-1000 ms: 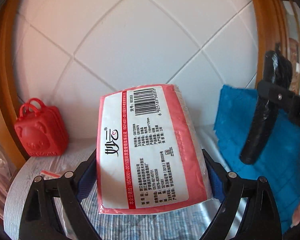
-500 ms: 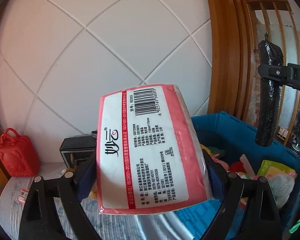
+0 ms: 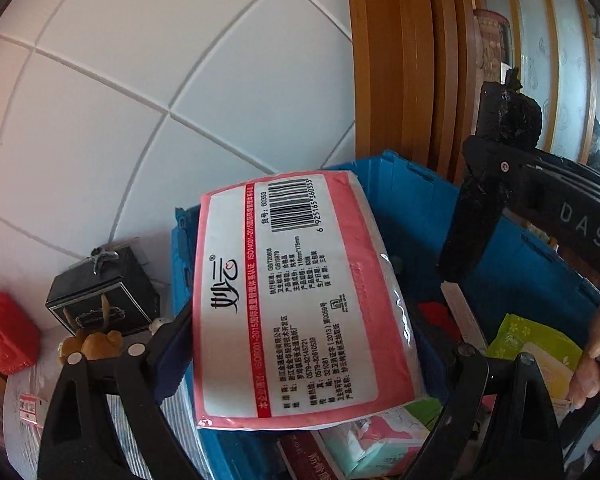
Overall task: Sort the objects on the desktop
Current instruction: 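Lift the tissue pack and umbrella and carry both over the crate, then open both grippers to drop the tissue pack and umbrella into the crate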
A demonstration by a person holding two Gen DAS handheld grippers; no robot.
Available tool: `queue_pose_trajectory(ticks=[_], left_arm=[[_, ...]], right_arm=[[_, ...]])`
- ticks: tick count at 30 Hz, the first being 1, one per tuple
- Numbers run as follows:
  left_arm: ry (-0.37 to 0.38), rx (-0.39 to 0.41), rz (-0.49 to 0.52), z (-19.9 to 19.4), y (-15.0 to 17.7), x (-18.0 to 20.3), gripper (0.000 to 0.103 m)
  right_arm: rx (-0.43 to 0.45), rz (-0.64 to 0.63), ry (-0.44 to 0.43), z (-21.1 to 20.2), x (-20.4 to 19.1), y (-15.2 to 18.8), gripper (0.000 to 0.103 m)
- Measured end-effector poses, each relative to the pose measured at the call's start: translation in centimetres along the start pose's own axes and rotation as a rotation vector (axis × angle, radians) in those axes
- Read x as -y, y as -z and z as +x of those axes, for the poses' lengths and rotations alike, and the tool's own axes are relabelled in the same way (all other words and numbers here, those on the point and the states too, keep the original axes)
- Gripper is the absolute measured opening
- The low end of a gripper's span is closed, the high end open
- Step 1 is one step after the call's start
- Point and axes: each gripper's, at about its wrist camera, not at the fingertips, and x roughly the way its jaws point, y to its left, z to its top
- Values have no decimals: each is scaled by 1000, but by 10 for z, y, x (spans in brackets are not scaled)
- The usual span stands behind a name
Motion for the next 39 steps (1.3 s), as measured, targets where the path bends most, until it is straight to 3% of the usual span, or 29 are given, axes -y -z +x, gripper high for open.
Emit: queue_pose_trajectory(ticks=[6, 17, 18, 19, 20, 22, 29, 39], left_arm=[[-59, 36, 16, 11, -7, 4, 94], [-32, 4, 14, 9, 7, 38, 94], [-31, 1, 8, 9, 7, 38, 93], [-28, 0, 3, 8, 7, 37, 93], [-26, -2, -2, 8, 8, 36, 93], [-24, -5, -7, 7, 8, 35, 93], [-21, 0, -22, 0, 12, 32, 93], [-21, -2, -21, -22, 23, 30, 94]], right_arm=[[-110, 50, -8, 41, 25, 10, 36], [-143, -12, 38, 53, 22, 15, 37], [-147, -19, 41, 54, 20, 15, 40], [-142, -27, 54, 54, 19, 15, 51], [-133, -29, 60, 53, 19, 15, 72], [-115, -29, 67, 50, 19, 14, 93], [-128, -18, 80, 52, 21, 15, 103], [-165, 20, 86, 44, 28, 13, 103]])
